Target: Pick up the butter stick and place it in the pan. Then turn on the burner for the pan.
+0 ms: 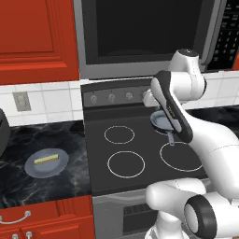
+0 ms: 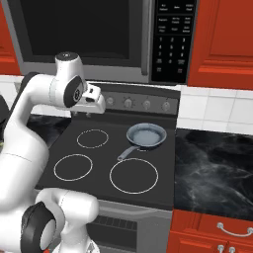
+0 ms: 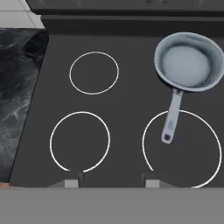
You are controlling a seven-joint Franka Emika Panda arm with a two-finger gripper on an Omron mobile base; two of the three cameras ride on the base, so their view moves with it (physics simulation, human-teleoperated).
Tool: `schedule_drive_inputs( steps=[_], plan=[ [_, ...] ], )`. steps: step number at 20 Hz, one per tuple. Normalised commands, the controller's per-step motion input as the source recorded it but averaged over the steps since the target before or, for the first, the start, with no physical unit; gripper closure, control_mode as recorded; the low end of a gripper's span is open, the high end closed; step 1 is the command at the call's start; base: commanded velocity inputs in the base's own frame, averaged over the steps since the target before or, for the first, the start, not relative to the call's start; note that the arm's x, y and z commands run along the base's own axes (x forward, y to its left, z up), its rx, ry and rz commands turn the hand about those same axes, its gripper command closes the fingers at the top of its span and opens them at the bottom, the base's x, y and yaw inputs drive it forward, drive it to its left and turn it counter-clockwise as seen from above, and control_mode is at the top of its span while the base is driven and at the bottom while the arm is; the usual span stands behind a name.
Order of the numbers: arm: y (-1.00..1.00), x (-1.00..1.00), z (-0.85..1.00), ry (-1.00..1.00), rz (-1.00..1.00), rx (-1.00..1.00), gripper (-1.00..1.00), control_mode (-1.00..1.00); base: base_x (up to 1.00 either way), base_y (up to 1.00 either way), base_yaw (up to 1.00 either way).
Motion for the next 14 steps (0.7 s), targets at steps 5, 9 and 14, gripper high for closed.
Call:
schedule_drive_inputs(
  steps=[5, 9, 14],
  plan=[
    [0.08, -0.04, 0.00, 0.02, 0.00, 0.00, -1.00, -1.00, 0.00, 0.00, 0.00],
    [0.18, -0.09, 0.00, 0.09, 0.00, 0.00, -1.00, -1.00, 0.00, 0.00, 0.00],
    [0.24, -0.15, -0.05, 0.09, 0.02, 0.00, -1.00, -1.00, 0.00, 0.00, 0.00]
  ],
)
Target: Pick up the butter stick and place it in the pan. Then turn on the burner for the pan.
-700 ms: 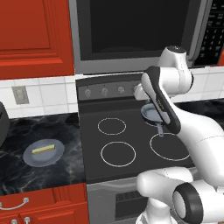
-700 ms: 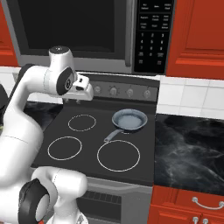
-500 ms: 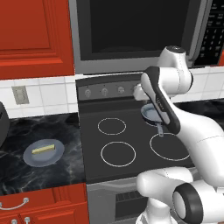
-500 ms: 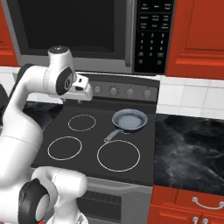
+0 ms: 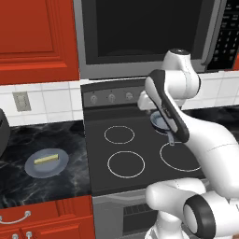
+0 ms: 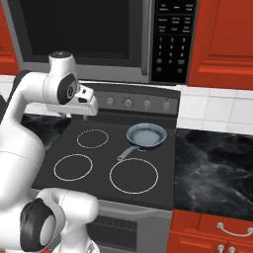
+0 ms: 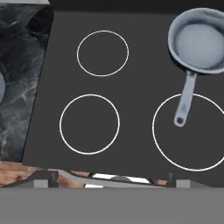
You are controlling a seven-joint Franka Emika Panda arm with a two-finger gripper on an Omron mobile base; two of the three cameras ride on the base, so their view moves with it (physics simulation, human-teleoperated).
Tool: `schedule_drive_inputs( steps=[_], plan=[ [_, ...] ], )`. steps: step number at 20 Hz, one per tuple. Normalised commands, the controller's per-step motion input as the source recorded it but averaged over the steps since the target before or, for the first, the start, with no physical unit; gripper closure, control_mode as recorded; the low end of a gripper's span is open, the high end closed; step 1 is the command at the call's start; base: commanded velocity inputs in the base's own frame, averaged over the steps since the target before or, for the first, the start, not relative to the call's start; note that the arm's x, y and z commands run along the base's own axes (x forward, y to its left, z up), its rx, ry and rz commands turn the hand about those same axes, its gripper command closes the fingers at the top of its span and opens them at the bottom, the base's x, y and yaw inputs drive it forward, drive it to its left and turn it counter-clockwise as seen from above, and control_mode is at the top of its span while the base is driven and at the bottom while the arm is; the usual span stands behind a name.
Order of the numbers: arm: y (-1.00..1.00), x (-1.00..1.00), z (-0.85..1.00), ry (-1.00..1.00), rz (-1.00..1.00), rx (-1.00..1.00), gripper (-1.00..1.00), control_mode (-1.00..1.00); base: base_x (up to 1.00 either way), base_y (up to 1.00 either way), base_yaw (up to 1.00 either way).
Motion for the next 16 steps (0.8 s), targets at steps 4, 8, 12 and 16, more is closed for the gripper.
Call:
schedule_drive_inputs(
  steps=[4, 8, 12, 16],
  plan=[
    [0.30, -0.09, -0.11, 0.10, 0.01, 0.00, -1.00, -1.00, 0.00, 0.00, 0.00],
    [0.18, -0.08, -0.15, 0.09, 0.01, 0.00, -1.00, -1.00, 0.00, 0.00, 0.00],
    [0.15, -0.07, -0.20, 0.12, 0.02, 0.01, -1.00, -1.00, 0.00, 0.00, 0.00],
    [0.04, -0.16, -0.20, 0.14, 0.04, 0.00, -1.00, -1.00, 0.00, 0.00, 0.00]
  ],
)
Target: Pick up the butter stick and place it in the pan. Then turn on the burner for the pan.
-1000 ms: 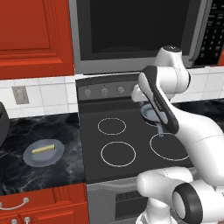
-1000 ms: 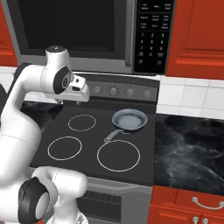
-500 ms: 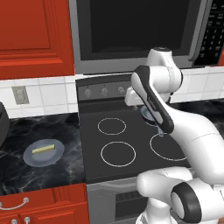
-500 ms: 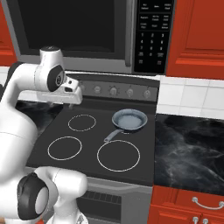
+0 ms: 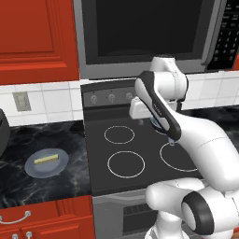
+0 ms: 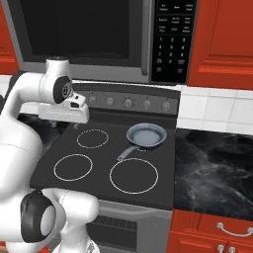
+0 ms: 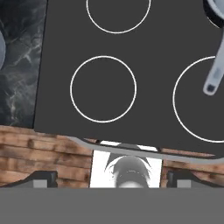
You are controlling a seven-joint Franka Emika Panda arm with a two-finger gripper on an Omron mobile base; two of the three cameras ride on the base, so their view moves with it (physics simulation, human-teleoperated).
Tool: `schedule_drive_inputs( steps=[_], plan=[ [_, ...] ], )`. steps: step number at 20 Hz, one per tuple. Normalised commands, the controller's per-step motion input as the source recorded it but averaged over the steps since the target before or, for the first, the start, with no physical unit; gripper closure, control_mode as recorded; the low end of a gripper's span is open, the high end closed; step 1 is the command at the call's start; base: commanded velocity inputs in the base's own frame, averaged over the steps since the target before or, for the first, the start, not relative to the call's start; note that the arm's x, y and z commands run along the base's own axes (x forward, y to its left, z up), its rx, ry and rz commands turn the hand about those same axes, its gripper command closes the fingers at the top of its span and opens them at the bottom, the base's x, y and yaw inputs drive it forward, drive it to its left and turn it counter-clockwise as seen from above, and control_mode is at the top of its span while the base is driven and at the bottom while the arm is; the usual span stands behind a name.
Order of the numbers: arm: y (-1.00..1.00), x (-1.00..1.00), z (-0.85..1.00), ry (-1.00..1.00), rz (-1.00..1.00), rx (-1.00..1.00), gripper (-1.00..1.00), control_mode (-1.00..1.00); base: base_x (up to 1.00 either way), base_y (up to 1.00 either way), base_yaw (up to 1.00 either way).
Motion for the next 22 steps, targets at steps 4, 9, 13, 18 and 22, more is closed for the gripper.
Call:
schedule_drive_inputs(
  steps=[4, 9, 13, 18, 22],
  plan=[
    [0.01, -0.17, -0.23, 0.10, 0.05, 0.01, -1.00, -1.00, 0.00, 0.00, 0.00],
    [0.01, -0.09, -0.20, 0.12, 0.05, 0.01, -1.00, -1.00, 0.00, 0.00, 0.00],
    [0.09, -0.05, -0.19, 0.15, 0.04, 0.00, -1.00, -1.00, 0.00, 0.00, 0.00],
    [0.19, -0.06, -0.17, 0.15, 0.02, 0.00, -1.00, -1.00, 0.00, 0.00, 0.00],
    [0.11, -0.20, -0.26, 0.09, 0.04, 0.00, -1.00, -1.00, 0.00, 0.00, 0.00]
  ],
)
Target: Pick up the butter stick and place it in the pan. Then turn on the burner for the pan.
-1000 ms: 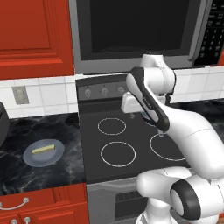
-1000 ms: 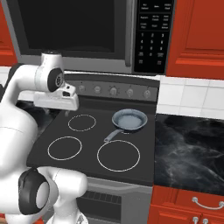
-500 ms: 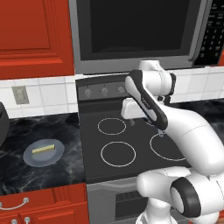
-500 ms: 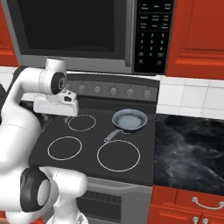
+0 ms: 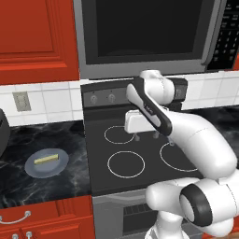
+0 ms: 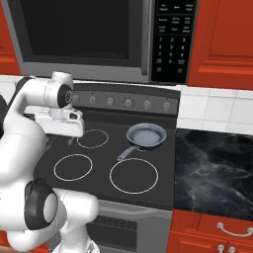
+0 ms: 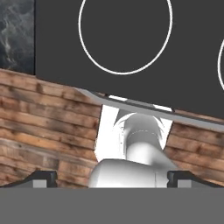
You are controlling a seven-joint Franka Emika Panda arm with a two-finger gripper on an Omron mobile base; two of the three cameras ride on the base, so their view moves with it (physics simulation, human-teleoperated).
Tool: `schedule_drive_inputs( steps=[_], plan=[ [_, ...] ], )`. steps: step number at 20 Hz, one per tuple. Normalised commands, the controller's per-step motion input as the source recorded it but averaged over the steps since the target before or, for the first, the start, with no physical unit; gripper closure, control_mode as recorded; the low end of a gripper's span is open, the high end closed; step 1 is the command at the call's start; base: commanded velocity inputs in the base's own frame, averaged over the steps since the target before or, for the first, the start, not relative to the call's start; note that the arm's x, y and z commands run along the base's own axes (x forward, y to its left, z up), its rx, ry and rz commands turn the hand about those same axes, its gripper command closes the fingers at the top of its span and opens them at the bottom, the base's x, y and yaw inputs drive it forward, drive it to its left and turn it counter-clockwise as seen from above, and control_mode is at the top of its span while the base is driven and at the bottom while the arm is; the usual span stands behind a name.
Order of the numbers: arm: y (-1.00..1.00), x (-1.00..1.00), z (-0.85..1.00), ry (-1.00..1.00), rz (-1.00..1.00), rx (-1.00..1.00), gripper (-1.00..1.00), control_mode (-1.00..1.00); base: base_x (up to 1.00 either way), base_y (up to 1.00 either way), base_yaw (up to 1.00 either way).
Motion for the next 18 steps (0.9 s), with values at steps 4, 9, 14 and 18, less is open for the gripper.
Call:
schedule_drive_inputs(
  steps=[4, 9, 14, 18],
  plan=[
    [0.13, -0.12, -0.19, 0.07, 0.04, 0.00, -1.00, -1.00, 0.00, 0.00, 0.00],
    [0.23, -0.03, -0.09, 0.03, 0.04, 0.00, -1.00, -1.00, 0.00, 0.00, 0.00],
    [0.36, 0.00, -0.04, 0.00, 0.06, 0.00, -1.00, -1.00, 0.00, 0.00, 0.00],
    [0.34, 0.00, -0.07, 0.00, 0.09, 0.00, -1.00, -1.00, 0.00, 0.00, 0.00]
  ],
)
